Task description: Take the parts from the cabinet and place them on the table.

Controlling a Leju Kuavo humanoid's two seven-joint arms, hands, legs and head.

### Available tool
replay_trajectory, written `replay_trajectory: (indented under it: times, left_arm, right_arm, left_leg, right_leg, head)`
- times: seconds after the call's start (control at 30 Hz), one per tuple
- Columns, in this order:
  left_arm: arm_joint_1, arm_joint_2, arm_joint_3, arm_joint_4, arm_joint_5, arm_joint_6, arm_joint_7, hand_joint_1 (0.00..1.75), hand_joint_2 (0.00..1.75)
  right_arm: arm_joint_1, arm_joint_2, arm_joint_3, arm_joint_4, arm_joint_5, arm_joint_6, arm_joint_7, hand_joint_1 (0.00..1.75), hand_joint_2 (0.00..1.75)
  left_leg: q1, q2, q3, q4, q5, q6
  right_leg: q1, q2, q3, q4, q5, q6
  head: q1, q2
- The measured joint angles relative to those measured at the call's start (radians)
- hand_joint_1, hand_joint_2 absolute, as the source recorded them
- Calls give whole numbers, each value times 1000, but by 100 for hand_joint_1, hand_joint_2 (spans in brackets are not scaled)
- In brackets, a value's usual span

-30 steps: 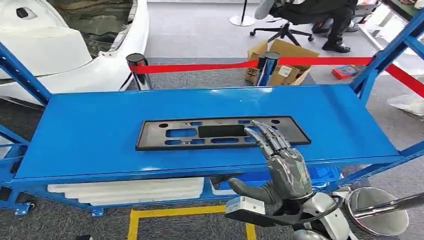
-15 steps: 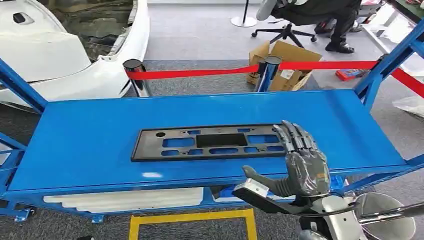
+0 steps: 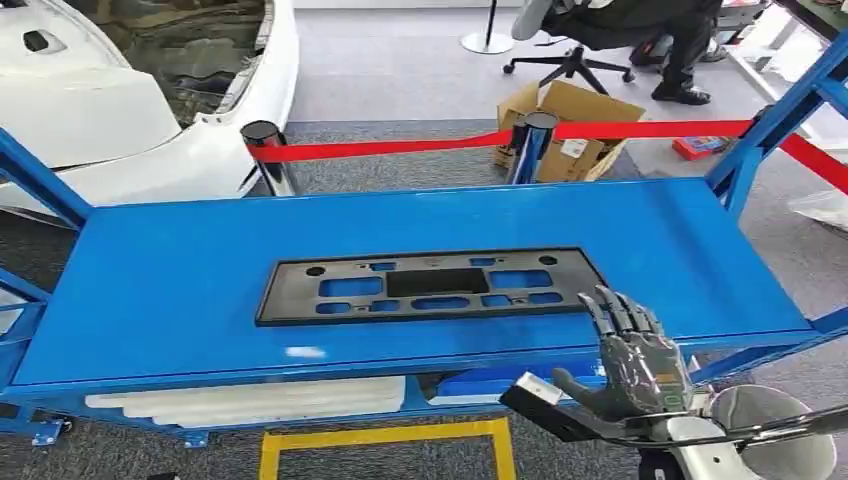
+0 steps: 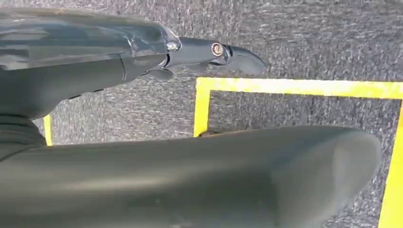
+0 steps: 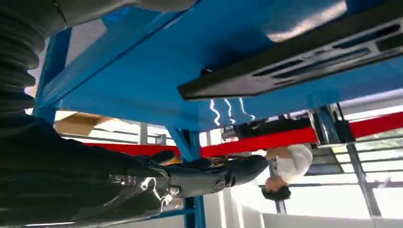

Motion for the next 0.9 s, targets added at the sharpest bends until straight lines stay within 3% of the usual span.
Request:
replay_trajectory:
  times: [0.17, 0.33, 0.63, 0.73, 0.9]
  left_arm:
    - [0, 2, 10, 0, -15, -1, 0, 0, 0]
    - [0, 5, 12, 0, -37, -5, -1, 0, 0]
    - [-1, 11, 16, 0, -67, -14, 0, 0, 0]
    - [-3, 13, 16, 0, -87, -21, -1, 0, 0]
    - [-5, 19, 17, 0, -108, -27, -11, 0, 0]
  right_arm:
    - [-3, -27, -1, 34, 2, 19, 24, 0, 175]
    - [-31, -29, -12, 90, 107, 16, 65, 0, 175]
    - [-100, 21, -14, 159, 234, -2, 95, 0, 175]
    - [-144, 31, 3, 192, 248, -18, 146, 0, 175]
    - [-216, 70, 21, 252, 245, -8, 128, 0, 175]
  left_leg:
    - [-2, 0, 1, 0, 0, 0]
    - [-2, 0, 1, 0, 0, 0]
    - [-2, 0, 1, 0, 0, 0]
    - [-2, 0, 1, 0, 0, 0]
    - [-2, 0, 2, 0, 0, 0]
  right_leg:
    - [-2, 0, 1, 0, 0, 0]
    - [-3, 0, 1, 0, 0, 0]
    - [-2, 0, 1, 0, 0, 0]
    - [-2, 1, 1, 0, 0, 0]
    - [-2, 0, 1, 0, 1, 0]
  head:
    - [0, 0]
    - [0, 0]
    - [0, 0]
    - [0, 0]
    - [0, 0]
